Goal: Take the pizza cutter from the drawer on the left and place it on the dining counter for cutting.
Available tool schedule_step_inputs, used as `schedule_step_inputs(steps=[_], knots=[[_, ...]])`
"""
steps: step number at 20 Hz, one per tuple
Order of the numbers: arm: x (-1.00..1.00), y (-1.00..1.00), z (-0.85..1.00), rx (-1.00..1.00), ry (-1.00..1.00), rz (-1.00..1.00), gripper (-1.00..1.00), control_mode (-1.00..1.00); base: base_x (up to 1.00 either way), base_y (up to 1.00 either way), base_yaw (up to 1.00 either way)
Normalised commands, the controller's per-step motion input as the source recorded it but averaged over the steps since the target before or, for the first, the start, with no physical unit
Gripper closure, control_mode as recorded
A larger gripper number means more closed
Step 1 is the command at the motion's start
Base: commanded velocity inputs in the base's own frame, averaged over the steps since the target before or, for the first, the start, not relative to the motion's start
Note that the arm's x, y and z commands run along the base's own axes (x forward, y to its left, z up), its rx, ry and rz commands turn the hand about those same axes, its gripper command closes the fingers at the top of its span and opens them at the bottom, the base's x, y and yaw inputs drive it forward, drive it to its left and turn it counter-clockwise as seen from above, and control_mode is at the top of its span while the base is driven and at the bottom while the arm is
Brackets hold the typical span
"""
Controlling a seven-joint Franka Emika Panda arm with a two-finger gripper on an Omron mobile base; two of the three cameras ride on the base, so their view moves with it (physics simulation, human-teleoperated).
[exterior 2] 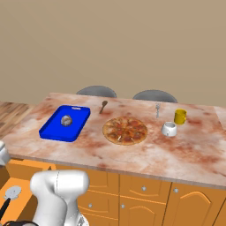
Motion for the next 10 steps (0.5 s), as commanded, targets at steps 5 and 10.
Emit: schedule_step_inputs(steps=[5, 10], knots=[[0.00, 0.11, -0.28, 0.00, 0.00, 0.03, -1.00, -1.00, 0.00, 0.00, 0.00], [0.00, 0.02, -0.39, 0.01, 0.01, 0.15, -1.00, -1.00, 0.00, 0.00, 0.00]])
